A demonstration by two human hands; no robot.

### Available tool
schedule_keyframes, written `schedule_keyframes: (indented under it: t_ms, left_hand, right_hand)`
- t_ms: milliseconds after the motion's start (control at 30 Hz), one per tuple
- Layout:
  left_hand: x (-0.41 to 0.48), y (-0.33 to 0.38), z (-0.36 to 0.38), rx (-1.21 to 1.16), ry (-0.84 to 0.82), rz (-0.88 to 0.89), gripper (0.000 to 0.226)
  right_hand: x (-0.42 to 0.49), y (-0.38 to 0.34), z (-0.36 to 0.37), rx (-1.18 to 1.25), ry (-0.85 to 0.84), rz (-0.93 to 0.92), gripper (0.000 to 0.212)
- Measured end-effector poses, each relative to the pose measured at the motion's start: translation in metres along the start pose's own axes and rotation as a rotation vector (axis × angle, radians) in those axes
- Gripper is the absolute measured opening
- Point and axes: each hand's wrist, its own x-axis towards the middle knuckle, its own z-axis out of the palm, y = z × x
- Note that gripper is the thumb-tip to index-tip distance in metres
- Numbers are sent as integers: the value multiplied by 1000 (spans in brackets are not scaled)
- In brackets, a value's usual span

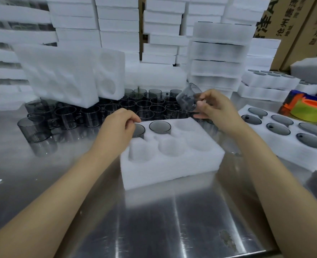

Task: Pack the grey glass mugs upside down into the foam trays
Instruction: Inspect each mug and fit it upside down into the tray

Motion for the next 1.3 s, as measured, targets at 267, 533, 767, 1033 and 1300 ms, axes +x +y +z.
schedule_keyframes:
  t_ms: [267, 533, 767, 1033, 1300]
  left_hand:
    - [1, -2, 1, 15, -4, 7, 29]
    - [0, -1, 1, 23, 4, 23, 28]
    - [1, -3, 1, 23, 5, 26, 28]
    - [1, -4, 2, 6, 7, 23, 29]
    - [1, -5, 2, 8, 10, 32, 29]
  right_hand:
    - [-5, -5, 3, -39, -223, -34, 21]
    - [-11, -11, 15, -232, -221, 24, 27]
    - [-13, -13, 12, -141, -161, -73, 58]
    - [-13, -12, 2, -183, -308, 50, 60]
    - [-12, -10, -6, -455, -492, 107, 57]
